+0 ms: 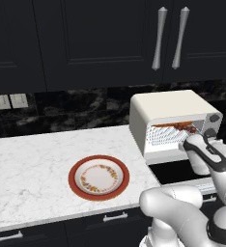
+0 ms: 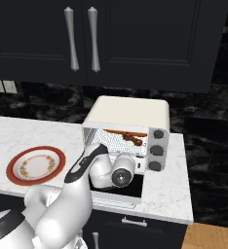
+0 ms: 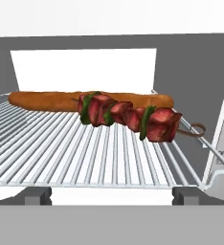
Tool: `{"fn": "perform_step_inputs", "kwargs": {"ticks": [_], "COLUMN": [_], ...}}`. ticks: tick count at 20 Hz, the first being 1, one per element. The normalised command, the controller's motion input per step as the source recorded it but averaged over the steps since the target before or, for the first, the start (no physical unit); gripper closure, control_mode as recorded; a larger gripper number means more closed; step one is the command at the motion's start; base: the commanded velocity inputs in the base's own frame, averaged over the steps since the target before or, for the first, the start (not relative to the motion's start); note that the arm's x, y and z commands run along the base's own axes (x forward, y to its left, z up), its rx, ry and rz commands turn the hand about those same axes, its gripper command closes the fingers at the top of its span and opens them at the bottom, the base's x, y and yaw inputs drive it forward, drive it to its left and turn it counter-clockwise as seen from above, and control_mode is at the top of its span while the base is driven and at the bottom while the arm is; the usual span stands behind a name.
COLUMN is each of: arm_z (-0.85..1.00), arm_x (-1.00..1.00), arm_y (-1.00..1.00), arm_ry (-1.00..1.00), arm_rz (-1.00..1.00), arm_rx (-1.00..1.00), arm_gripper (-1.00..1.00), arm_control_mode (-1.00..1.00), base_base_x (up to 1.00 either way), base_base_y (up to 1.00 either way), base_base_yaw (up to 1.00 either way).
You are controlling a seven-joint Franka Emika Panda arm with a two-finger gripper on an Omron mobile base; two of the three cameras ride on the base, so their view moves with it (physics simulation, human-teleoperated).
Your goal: Pick up the kebab skewer and baguette bread, and place them inside the toaster oven. Close the toaster oven door and start by setting the timer.
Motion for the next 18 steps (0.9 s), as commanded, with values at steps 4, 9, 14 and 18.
{"fn": "perform_step_inputs", "kwargs": {"ticks": [4,9,14,18], "arm_z": [0.0,0.0,0.0,0.01], "arm_x": [0.18,0.23,0.2,0.19], "arm_y": [0.0,0.01,0.02,0.04], "arm_ry": [0.0,0.0,0.0,0.0], "arm_rz": [0.0,0.0,0.0,0.0], "arm_rx": [0.0,0.0,0.0,0.0], "arm_gripper": [-1.0,-1.0,-1.0,-1.0], "arm_control_mode": [-1.0,-1.0,-1.0,-1.0], "base_base_x": [0.0,0.0,0.0,0.0], "base_base_y": [0.0,0.0,0.0,0.0], "base_base_yaw": [0.0,0.0,0.0,0.0]}}
